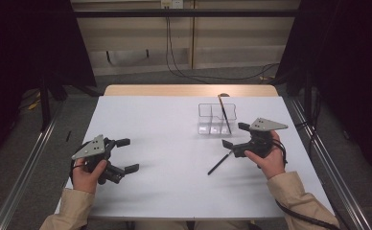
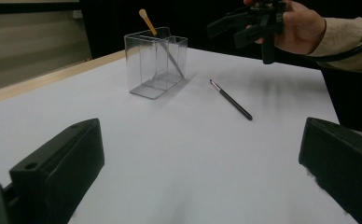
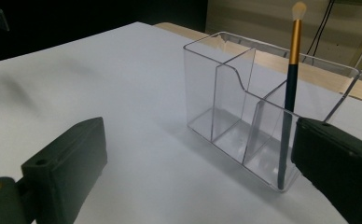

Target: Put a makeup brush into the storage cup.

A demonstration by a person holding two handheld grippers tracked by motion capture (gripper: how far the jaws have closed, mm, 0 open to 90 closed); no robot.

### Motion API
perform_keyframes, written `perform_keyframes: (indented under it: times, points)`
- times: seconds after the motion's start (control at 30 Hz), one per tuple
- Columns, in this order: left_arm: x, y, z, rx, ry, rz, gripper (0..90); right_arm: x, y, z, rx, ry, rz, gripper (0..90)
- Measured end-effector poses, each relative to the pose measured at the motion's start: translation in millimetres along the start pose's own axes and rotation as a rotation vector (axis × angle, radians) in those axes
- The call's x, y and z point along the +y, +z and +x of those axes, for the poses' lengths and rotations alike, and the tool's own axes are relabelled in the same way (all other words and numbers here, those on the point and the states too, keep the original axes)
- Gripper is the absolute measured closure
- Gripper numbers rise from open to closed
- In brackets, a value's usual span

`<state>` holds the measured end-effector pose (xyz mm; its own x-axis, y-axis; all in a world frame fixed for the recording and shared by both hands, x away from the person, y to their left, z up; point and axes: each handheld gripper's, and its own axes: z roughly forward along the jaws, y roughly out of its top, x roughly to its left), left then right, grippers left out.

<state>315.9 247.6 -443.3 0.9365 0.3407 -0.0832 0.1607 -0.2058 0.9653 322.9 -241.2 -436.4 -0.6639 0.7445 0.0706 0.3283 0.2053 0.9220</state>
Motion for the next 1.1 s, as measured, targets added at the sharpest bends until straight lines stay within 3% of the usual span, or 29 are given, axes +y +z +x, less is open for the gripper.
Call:
perform_keyframes:
  times: [0.33,1.1]
  points:
    - [-0.5,0.3,1.0,0.004,-0.005,0.0,0.1,-2.0,5.4,-1.4,0.001,0.001,0.028,2.8]
    - [0.0,7.2,-1.0,-0.017,0.006,0.028,0.1,-1.8,16.7,-3.4,-0.047,0.02,0.222,3.4]
